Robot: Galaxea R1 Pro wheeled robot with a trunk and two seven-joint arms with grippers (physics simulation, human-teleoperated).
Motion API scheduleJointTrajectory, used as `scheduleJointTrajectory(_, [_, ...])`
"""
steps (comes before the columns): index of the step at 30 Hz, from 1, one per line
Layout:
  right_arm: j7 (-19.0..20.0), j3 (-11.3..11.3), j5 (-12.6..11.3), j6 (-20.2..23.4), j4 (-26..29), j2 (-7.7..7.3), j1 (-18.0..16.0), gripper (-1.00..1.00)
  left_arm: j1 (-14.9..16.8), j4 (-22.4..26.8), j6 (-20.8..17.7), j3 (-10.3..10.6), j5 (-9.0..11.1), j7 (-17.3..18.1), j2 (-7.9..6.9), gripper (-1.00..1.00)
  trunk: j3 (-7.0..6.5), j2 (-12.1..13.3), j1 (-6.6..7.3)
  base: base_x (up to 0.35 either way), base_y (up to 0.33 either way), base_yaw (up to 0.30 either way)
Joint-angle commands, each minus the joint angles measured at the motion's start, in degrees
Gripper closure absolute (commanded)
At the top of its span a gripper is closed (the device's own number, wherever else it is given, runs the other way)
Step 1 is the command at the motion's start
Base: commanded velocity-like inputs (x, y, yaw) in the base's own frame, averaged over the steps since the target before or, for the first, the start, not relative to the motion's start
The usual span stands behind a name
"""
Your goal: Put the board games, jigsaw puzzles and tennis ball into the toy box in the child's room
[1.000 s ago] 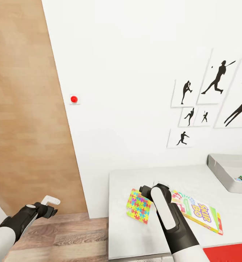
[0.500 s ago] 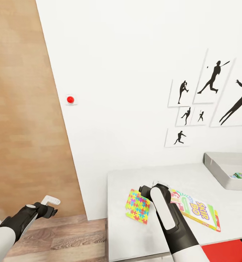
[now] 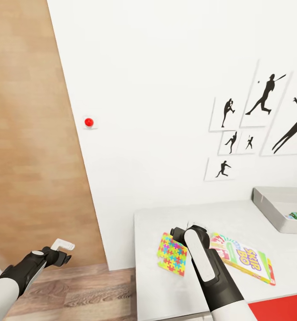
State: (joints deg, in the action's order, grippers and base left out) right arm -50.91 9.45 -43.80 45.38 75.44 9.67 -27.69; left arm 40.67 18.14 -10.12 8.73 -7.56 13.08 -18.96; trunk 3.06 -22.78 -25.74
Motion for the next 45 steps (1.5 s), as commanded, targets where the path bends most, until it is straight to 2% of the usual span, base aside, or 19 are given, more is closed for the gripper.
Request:
scheduleJointTrajectory(1, [-0.59, 0.03, -0.50, 0.15, 0.06, 0.00, -0.08, -1.00, 0.02, 0.14, -0.21, -0.03, -0.60, 0.28, -0.02, -1.00, 0.17, -0.14, -0.04, 0.000, 0.202, 0.000])
scheduleJointTrajectory(12, [-0.31, -0.19, -0.67, 0.02, 0.00, -0.02, -0.02, -1.00, -0.06, 0.14, -0.17, 0.27, -0.70, 0.28, 0.19, -1.00, 0.41, -0.14, -0.04, 0.000, 0.077, 0.000])
scheduleJointTrajectory(15, [-0.15, -0.33, -1.07, -0.30, 0.35, -0.06, 0.15, -1.00, -0.06, 0.14, -0.17, 1.02, -0.74, 0.28, 1.18, -1.00, 0.42, -0.14, -0.04, 0.000, 0.004, 0.000])
scheduleJointTrajectory(18, [-0.12, -0.14, -1.23, -0.43, 0.60, -0.08, 0.29, -1.00, -0.07, 0.14, -0.17, 2.60, -0.84, 0.28, 3.03, -1.00, 0.42, -0.14, -0.04, 0.000, 0.001, 0.000])
scheduleJointTrajectory(22, [-0.24, 0.01, -1.26, -0.52, 1.80, -0.05, 0.33, -1.00, -0.07, 0.14, -0.14, 4.26, -1.00, 0.27, 3.94, -1.00, 0.42, -0.14, -0.04, 0.000, 0.000, 0.000])
scheduleJointTrajectory(30, [-0.89, 0.40, -1.26, -0.43, 6.60, 0.07, 0.77, -1.00, -0.07, 0.14, -0.08, 5.15, -1.05, 0.25, 4.25, -1.00, 0.42, -0.14, -0.04, 0.000, 0.000, 0.000])
scheduleJointTrajectory(45, [-0.45, 0.13, -0.69, -0.27, 6.54, -0.09, 0.80, -1.00, -0.07, 0.10, -0.08, 5.14, -0.97, 0.19, 4.18, -1.00, 0.42, -0.14, -0.04, 0.000, 0.000, 0.000])
